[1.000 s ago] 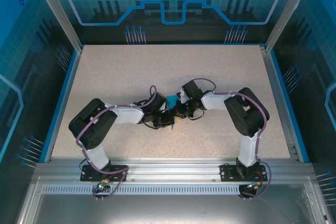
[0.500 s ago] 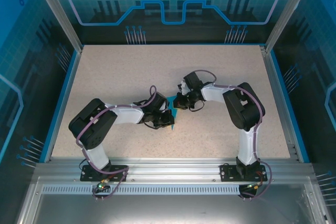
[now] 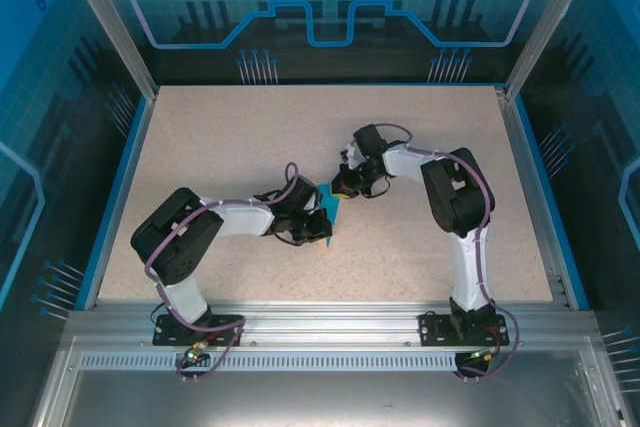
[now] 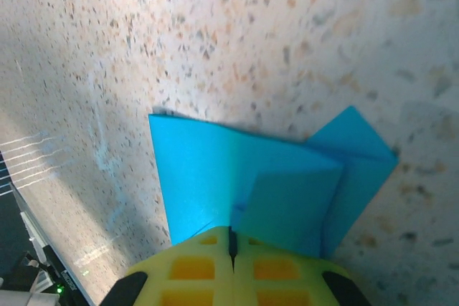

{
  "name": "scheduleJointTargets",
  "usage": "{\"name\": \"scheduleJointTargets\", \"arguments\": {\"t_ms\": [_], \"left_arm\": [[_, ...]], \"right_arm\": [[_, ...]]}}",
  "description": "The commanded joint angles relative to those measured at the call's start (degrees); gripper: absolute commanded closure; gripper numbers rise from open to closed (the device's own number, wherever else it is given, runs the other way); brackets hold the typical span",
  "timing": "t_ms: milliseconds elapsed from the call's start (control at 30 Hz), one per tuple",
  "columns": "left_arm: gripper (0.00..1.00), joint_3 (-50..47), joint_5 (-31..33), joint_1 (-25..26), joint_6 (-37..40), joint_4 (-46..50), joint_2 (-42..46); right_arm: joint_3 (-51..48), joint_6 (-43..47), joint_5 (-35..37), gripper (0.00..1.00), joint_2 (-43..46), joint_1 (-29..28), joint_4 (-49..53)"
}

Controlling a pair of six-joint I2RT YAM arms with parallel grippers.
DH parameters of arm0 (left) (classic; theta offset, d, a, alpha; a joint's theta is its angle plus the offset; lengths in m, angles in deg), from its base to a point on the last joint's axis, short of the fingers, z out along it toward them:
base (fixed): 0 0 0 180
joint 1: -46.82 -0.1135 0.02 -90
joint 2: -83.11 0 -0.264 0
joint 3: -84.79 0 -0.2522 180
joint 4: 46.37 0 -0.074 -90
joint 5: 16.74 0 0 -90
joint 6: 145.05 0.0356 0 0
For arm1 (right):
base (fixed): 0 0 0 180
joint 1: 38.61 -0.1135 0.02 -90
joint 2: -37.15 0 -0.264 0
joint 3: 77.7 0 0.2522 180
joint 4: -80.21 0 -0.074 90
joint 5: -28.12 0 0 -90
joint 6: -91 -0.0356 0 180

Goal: Fold a paper plane with a square sheet of paper (fold left side to right side)
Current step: Fold the wing for the fifth time at the center of the table.

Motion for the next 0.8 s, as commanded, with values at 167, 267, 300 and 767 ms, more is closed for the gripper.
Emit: {"name": "scheduleJointTargets", "arguments": {"t_ms": [167, 267, 300, 767], "left_arm": [[1.0, -3.4, 5.07, 0.56, 0.03, 13.61, -3.95], [1.0, -3.48, 5.04, 0.64, 0.03, 13.54, -3.96], [1.0, -3.46, 5.09, 0.64, 0.01, 13.53, -3.84], [1.0, -3.26, 4.89, 0.61, 0.01, 13.35, -2.55]], "right_arm": [[8.43, 3.37, 8.84, 0.97, -6.04, 5.82, -0.13], [10.34, 3.56, 8.83, 0.97, -6.81, 7.04, -0.13], [10.91, 3.48, 8.66, 0.97, -7.09, 7.48, -0.11], [10.91, 4.59, 6.35, 0.94, -2.96, 10.42, -1.12]]}}
